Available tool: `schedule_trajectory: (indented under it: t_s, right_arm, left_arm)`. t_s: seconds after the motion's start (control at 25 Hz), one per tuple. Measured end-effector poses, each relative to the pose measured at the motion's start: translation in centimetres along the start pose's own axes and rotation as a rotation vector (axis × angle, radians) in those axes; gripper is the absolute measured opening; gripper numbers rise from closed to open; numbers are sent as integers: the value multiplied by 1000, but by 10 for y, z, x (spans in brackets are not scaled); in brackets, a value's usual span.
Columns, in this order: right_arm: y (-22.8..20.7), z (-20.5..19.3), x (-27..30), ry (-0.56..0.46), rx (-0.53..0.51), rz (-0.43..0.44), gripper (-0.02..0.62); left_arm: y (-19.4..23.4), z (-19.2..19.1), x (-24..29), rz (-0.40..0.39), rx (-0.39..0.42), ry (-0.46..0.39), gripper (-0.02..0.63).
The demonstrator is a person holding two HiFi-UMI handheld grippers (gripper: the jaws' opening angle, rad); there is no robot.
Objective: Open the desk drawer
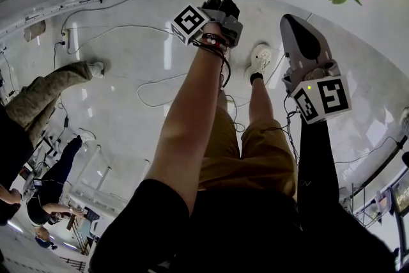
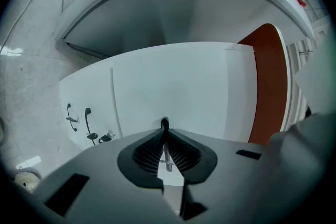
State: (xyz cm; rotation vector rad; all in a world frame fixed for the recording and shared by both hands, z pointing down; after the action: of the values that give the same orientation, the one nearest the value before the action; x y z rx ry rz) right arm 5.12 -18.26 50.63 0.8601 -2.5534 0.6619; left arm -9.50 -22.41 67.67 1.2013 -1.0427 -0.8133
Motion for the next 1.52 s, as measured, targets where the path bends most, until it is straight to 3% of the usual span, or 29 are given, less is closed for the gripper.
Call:
schedule_trajectory:
  t_s: [1.52]
  right_arm:
    - [31, 3, 3, -15, -30, 27, 0]
  left_arm:
    - [11, -37, -77, 10, -47, 19, 29]
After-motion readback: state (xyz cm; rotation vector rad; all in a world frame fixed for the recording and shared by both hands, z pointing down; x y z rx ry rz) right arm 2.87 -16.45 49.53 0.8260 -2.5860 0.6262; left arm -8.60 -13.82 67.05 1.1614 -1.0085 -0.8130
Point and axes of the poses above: the fingertips, and each gripper's own axes: x forward along the fingers, y to its left, z out of its top, the point moved 1 cm from there along -x, backward along the fingers, and after that the axes turned 6 degrees about y, right-handed, at the moved point
